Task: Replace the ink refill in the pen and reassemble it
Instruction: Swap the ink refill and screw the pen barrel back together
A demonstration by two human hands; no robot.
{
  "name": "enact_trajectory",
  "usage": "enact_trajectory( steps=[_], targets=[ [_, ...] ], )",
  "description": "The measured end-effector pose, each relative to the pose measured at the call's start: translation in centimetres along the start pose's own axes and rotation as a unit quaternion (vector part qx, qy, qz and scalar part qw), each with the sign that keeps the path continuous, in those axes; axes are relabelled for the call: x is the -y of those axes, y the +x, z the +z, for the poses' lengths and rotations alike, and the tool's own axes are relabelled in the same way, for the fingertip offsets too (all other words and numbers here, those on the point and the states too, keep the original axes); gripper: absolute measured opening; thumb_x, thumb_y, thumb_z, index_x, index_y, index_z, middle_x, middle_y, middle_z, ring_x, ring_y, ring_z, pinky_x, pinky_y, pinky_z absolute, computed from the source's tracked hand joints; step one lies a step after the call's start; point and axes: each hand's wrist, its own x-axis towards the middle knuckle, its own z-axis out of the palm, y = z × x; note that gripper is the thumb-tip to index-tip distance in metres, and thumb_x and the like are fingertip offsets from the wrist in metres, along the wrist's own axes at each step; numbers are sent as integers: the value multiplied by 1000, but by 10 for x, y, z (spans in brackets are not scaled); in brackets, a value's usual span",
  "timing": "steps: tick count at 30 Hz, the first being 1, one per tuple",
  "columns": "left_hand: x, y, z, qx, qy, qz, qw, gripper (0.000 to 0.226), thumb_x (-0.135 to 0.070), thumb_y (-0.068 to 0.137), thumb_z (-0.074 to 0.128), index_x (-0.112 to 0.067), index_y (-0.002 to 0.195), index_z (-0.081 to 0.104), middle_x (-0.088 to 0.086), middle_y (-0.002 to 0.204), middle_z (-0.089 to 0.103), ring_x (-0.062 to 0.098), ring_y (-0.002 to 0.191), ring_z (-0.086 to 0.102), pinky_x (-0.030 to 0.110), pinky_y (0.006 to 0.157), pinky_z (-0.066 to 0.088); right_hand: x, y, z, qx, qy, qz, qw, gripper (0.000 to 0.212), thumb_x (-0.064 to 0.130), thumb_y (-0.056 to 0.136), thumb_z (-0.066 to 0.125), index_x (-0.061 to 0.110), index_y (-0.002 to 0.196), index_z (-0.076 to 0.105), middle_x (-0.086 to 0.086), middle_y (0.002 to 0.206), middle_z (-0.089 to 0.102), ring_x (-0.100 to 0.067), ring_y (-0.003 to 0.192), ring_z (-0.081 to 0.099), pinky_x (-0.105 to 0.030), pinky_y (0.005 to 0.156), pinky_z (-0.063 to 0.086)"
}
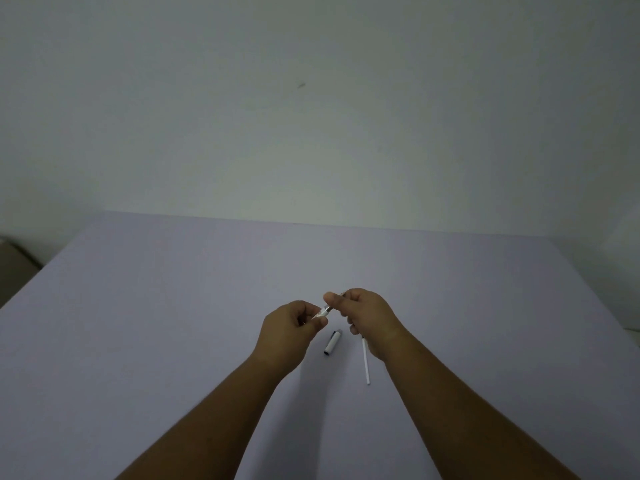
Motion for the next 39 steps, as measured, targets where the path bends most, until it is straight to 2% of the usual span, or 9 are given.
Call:
enact_trajectory(
  steps=[5, 9, 13, 18, 22, 25, 30, 34, 39],
  targets=[
    [-1, 0, -1, -6, -4, -8, 1000, 3, -27, 85, 66, -24, 84, 66, -9, 64, 56, 5, 57, 47, 17, 54, 36, -1, -1, -4, 36, 53, -21, 998, 5, 28, 82, 68, 28, 84, 73, 14, 75, 67, -6, 71, 55, -19, 56, 44],
    [-3, 0, 0, -4, -2, -1, 1000, 3, -27, 85, 66, -24, 84, 66, -11, 63, 55, 5, 56, 47, 16, 54, 36, 1, -1, 0, -12, 10, 4, 1000, 21, 41, 76, 72, 25, 66, 64, 7, 66, 57, -11, 63, 47, -22, 53, 41],
    [-3, 0, -1, -9, -8, -8, 1000, 3, -27, 85, 66, -25, 84, 66, -10, 63, 55, 5, 55, 47, 17, 54, 35, 0, -3, -4, 39, 53, -29, 997, 8, 27, 84, 66, 30, 85, 73, 9, 82, 65, -9, 75, 52, -21, 58, 44],
    [-5, -1, 2, -4, -10, -3, 1000, 6, -28, 84, 66, -28, 79, 65, -10, 63, 56, 4, 55, 47, 16, 54, 36, 5, -5, 0, -10, 8, 6, 1000, 20, 42, 78, 70, 24, 70, 65, 7, 70, 57, -10, 62, 46, -20, 51, 40],
    [-6, 0, -1, -5, -11, -4, 1000, 6, -28, 84, 67, -29, 78, 65, -11, 61, 55, 3, 53, 47, 15, 52, 35, 5, -7, -4, 36, 51, -28, 998, 9, 25, 84, 66, 30, 82, 74, 16, 73, 69, -5, 70, 52, -18, 54, 42],
    [-9, -1, 0, -2, -13, 3, 1000, 7, -27, 84, 67, -29, 77, 64, -11, 61, 56, 3, 53, 48, 15, 53, 36, 5, -6, 0, -10, 16, -1, 1000, 18, 40, 78, 71, 26, 67, 68, 11, 61, 59, -9, 59, 46, -19, 50, 39],
    [-11, 2, -2, -6, -23, 2, 1000, 6, -28, 84, 67, -29, 79, 64, -11, 65, 59, 4, 57, 50, 17, 55, 37, 6, -5, -3, 37, 78, -27, 996, 8, 26, 83, 67, 29, 84, 74, 12, 78, 65, -11, 73, 47, -21, 54, 42],
    [-11, 2, 1, -7, -10, 12, 1000, 12, -28, 84, 67, -33, 74, 62, -12, 61, 56, 1, 53, 49, 9, 49, 37, 8, -3, 1, -17, 33, 1, 999, 18, 37, 77, 72, 24, 65, 68, 14, 55, 56, -12, 62, 42, -23, 53, 38],
    [-10, 7, 1, -7, -37, -8, 999, 12, -30, 84, 66, -34, 74, 62, -10, 66, 59, 4, 58, 51, 16, 55, 37, 6, -2, -4, 31, 74, -28, 996, 10, 29, 85, 65, 27, 87, 75, 9, 80, 64, -12, 72, 46, -20, 53, 42]
  ],
)
